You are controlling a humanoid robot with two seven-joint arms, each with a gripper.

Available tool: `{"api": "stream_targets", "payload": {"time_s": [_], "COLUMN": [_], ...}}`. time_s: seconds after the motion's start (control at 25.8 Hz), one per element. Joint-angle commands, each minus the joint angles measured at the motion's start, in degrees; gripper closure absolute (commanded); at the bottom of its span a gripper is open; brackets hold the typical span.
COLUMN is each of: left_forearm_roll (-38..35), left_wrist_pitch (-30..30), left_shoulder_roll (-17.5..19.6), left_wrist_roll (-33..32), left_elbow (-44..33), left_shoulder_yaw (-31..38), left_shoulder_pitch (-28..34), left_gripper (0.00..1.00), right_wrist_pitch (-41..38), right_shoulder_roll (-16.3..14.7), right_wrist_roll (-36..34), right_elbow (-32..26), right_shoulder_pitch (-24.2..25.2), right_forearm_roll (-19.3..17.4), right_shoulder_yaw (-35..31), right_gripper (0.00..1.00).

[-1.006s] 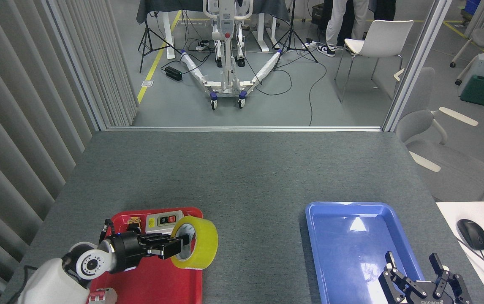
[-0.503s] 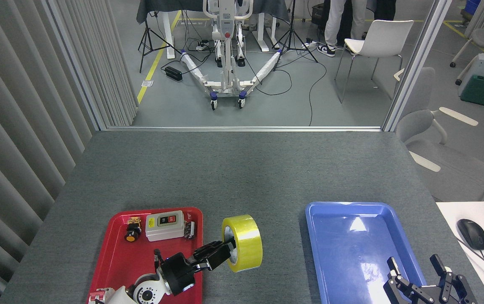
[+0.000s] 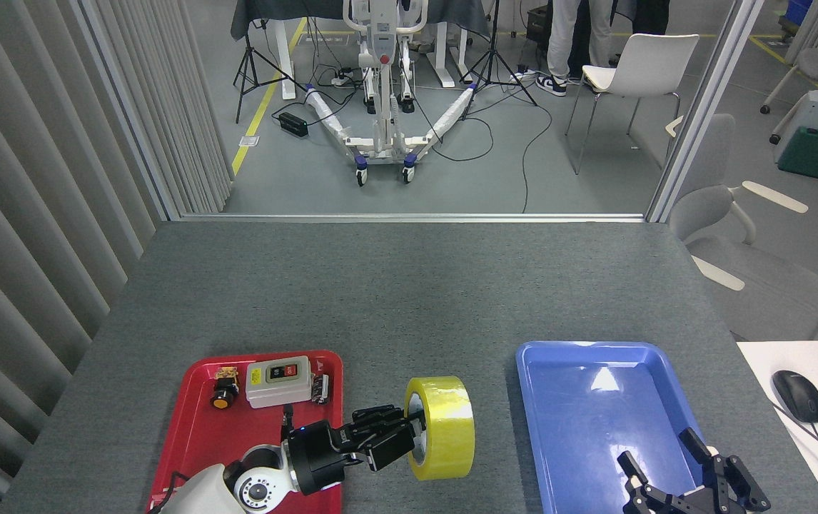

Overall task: Place and move tape with both arms
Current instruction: 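Lift the yellow tape with the left hand and carry it toward the blue tray, then move the right gripper to the tape and grasp it from the left hand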

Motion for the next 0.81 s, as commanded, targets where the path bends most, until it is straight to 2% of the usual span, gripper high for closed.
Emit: {"api": "stream_targets", "payload": {"time_s": [0.0, 0.23, 0.43, 0.62, 0.77], "left_forearm_roll": [0.1, 0.0, 0.0, 0.0, -0.1], "left_wrist_pitch": [0.0, 0.0, 0.0, 0.0, 1.1], "left_shoulder_roll": [0.1, -0.1, 0.3, 1.8, 1.8], "left_wrist_roll": [0.3, 0.3, 0.4, 2.0, 2.0], "left_elbow": [-1.2, -1.2, -2.2, -7.5, -7.8], "left_shoulder_yaw": [-1.2, -1.6, -2.2, -6.9, -7.7], "left_shoulder_pitch": [0.3, 0.9, 0.9, 0.7, 0.6], "left_gripper": [1.0, 1.0, 1.0, 1.0, 1.0], "right_wrist_pitch": [-7.8, -17.9, -18.0, -18.0, -18.0], "right_shoulder_roll": [-0.5, -2.0, -2.7, -3.0, -3.4], "right_wrist_roll": [0.1, 0.0, 0.1, 0.3, 0.3], "right_elbow": [-0.2, -1.0, -1.9, -2.0, -2.9], "right_shoulder_pitch": [-0.2, -0.5, -0.8, -5.8, -6.3], "right_forearm_roll": [-0.8, -1.0, -1.0, -1.0, -0.9], "right_shoulder_yaw": [0.6, 3.6, 6.2, 13.5, 16.5], "right_gripper": [0.0, 0.0, 0.0, 0.0, 0.0]}}
